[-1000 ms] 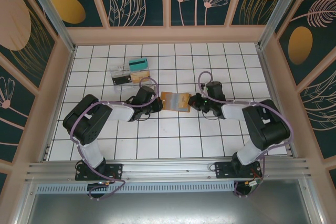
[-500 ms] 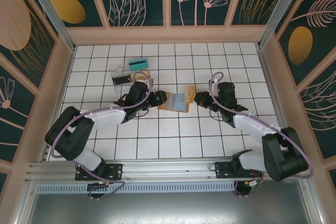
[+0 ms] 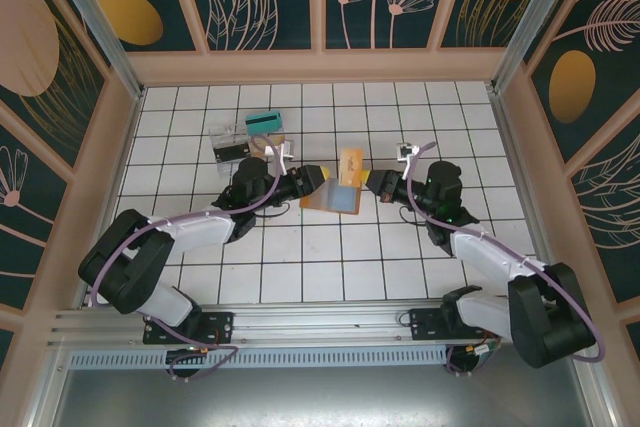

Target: Take the credit cards out of the card holder

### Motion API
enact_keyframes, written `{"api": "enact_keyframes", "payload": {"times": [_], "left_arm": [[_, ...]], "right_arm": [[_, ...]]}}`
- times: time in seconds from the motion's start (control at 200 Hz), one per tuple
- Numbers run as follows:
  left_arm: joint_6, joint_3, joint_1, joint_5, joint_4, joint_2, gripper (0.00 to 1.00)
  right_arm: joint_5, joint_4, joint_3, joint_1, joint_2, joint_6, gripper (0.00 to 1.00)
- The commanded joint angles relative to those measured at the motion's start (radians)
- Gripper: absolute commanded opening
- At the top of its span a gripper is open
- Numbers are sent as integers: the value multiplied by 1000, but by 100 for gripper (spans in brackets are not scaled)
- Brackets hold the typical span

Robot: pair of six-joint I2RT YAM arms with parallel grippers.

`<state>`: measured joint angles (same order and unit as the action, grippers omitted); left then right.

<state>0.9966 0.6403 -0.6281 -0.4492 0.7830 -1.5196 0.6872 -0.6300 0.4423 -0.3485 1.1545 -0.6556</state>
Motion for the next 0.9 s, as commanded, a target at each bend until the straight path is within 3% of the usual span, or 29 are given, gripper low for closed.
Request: {"api": "enact_keyframes", "payload": {"times": [0.0, 0.546, 0.631, 0.811, 0.846, 0.896], "left_arm": [[29, -13, 3, -46, 92, -17, 42], [40, -28, 4, -88, 140, -21, 31], [45, -35, 3, -96, 156, -17, 27], [48, -45, 3, -97, 170, -1, 7], [47, -47, 3, -99, 171, 2, 0], [44, -48, 3, -99, 168, 7, 0]], "right_arm": [[77, -152, -11, -7, 39, -49, 0], [94, -224, 41, -72, 148, -89, 0], [88, -221, 42, -73, 148, -90, 0], [85, -200, 52, -75, 159, -77, 0], [80, -195, 50, -75, 160, -74, 12], [71, -186, 49, -77, 161, -69, 27]]}}
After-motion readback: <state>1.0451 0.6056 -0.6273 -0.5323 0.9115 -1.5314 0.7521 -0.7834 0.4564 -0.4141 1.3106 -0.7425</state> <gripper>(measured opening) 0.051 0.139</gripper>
